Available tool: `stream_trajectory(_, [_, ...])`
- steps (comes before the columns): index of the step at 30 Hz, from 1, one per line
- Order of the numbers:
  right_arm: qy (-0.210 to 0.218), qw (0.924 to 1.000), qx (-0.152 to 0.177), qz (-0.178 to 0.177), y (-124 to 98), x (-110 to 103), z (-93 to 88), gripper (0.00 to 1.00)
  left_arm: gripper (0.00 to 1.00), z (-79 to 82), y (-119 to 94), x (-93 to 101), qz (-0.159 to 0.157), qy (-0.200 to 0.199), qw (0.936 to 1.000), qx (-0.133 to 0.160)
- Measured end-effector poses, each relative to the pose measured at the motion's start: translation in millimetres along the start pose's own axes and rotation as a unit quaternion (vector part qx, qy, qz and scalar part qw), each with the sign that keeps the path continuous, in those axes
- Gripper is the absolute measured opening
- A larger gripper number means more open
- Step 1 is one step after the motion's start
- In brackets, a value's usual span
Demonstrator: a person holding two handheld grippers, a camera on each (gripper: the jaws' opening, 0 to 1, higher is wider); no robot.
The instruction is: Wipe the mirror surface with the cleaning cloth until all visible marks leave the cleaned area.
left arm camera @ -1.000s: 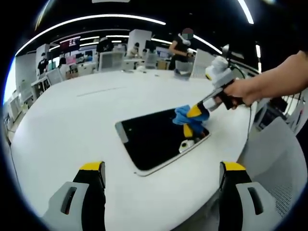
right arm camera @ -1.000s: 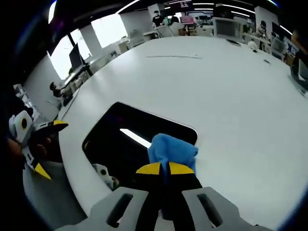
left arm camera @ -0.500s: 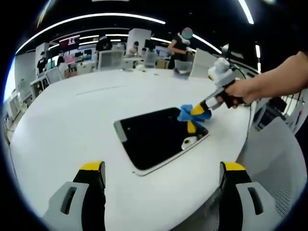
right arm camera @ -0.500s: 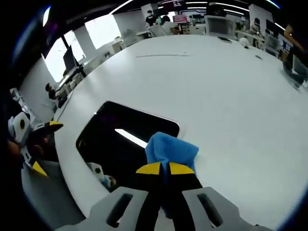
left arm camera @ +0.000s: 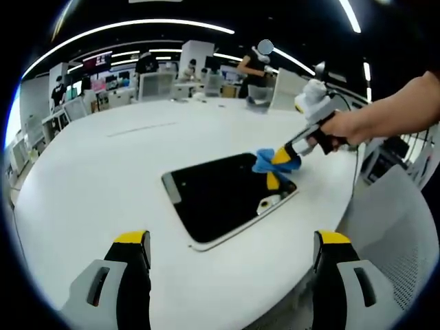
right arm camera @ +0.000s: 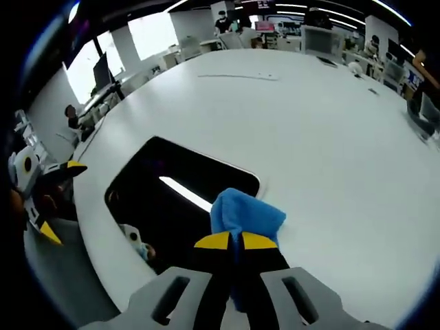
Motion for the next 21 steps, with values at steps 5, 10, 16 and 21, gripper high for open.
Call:
stream_trajectory(5, [0.002,1.0000,-0.004,-0.004,-0.1,-0.5,-0.5,0.00,0.99,-0.2,-0.1,-0.1,0.000,0.000,1.0000,-0.001])
stream_trajectory(10, [-0.005,0.9999,-0.009,-0.006,-1.5,-4.5,-3.0,0.00,0.99,0.2,-0.1,-0.3,0.001,0.000,1.0000,0.001])
stream_trajectory(16, [-0.011,0.9998,-0.012,-0.007,-4.6,-6.8,-7.9,0.00,0.99,0.9,-0.2,-1.0,0.001,-0.007,1.0000,0.005])
stream_trajectory(21, [-0.010,0.9998,-0.014,-0.006,-7.0,-9.2,-11.7,0.00,0.99,1.6,-0.2,-0.5,-0.001,-0.004,1.0000,0.008])
Point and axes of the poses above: the point that each gripper's makers call its tool centre point, and the gripper's own axes: y roughly forward along the fingers, x roughly to its right, z roughly out of its top, the point moved 6 cm from there along -y, roughly backward along the fingers, and after that the axes turned 7 degrees about y, right-handed, at the moved point
